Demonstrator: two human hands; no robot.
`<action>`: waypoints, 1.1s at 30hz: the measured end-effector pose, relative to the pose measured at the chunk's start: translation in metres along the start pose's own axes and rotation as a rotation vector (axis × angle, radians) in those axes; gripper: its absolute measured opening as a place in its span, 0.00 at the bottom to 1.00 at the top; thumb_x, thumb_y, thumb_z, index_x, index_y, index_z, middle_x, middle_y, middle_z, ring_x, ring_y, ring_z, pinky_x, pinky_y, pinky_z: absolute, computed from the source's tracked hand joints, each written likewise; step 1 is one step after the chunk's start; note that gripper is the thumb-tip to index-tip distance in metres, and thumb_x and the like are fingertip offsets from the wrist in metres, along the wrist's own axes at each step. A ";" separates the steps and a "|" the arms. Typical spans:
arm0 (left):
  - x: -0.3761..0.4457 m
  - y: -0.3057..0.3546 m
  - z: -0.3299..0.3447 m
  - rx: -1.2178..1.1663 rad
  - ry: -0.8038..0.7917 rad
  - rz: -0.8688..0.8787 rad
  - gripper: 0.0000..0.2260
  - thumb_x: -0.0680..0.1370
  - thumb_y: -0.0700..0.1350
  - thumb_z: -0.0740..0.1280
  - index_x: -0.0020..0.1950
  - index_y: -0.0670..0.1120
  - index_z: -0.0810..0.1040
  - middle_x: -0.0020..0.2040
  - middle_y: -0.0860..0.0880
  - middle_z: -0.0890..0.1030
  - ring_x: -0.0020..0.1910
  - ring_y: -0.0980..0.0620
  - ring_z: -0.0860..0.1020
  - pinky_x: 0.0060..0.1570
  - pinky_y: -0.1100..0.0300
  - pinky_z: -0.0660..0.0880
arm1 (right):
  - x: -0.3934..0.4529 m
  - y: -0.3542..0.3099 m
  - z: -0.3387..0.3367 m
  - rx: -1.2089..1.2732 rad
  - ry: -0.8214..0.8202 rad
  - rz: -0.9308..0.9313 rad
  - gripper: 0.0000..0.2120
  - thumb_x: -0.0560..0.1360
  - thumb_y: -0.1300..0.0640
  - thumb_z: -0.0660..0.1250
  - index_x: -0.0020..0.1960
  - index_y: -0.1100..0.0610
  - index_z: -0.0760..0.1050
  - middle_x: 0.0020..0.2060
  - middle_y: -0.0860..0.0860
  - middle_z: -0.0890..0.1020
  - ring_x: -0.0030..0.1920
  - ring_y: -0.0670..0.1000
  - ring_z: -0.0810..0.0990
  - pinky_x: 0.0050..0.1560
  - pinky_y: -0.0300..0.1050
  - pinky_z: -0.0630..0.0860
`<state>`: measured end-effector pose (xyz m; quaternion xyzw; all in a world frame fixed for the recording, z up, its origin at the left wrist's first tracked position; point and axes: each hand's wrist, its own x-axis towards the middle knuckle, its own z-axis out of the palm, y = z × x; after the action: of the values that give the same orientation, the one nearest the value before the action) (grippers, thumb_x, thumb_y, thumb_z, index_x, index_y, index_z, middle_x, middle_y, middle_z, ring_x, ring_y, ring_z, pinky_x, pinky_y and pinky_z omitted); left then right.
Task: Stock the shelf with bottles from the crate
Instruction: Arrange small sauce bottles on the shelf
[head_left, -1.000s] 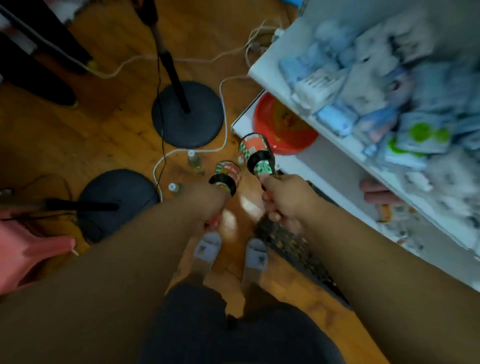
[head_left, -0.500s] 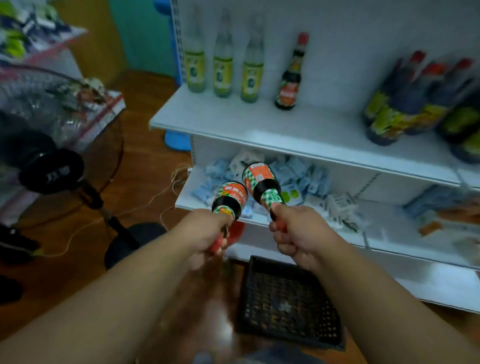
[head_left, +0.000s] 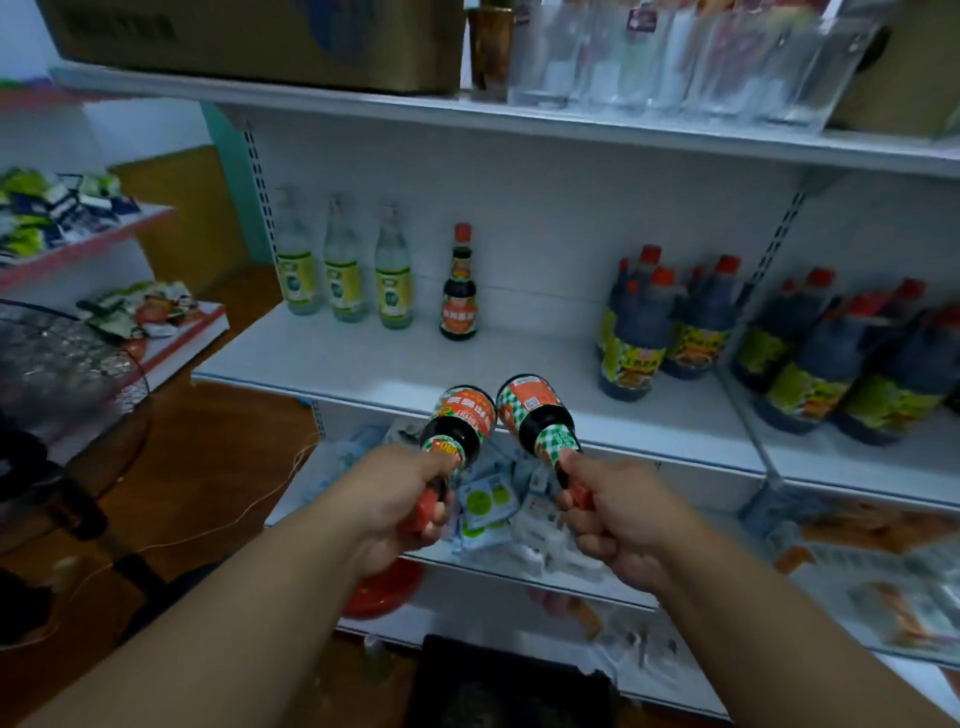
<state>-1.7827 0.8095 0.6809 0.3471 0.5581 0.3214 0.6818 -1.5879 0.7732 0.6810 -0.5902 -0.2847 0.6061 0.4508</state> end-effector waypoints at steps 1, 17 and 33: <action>0.005 0.005 0.006 0.025 0.006 0.014 0.05 0.79 0.40 0.65 0.52 0.39 0.73 0.32 0.44 0.74 0.22 0.54 0.68 0.22 0.66 0.63 | 0.004 -0.007 -0.007 -0.018 0.007 0.000 0.10 0.81 0.56 0.61 0.43 0.58 0.66 0.28 0.54 0.67 0.20 0.45 0.57 0.20 0.32 0.53; 0.150 0.124 -0.006 0.578 -0.165 0.085 0.11 0.80 0.40 0.62 0.58 0.53 0.77 0.36 0.41 0.73 0.25 0.52 0.70 0.27 0.63 0.62 | 0.120 -0.082 0.015 -0.147 0.276 -0.011 0.15 0.77 0.58 0.63 0.34 0.56 0.63 0.26 0.54 0.66 0.20 0.48 0.56 0.23 0.35 0.53; 0.230 0.225 0.017 1.427 0.010 0.706 0.09 0.74 0.48 0.70 0.50 0.45 0.79 0.43 0.48 0.81 0.42 0.49 0.79 0.38 0.58 0.74 | 0.178 -0.147 0.047 -0.110 0.311 0.050 0.13 0.78 0.46 0.61 0.41 0.55 0.69 0.28 0.52 0.69 0.21 0.49 0.68 0.22 0.38 0.71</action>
<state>-1.7384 1.1218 0.7466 0.8549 0.4893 0.0847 0.1503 -1.5841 1.0029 0.7346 -0.7074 -0.2294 0.5022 0.4413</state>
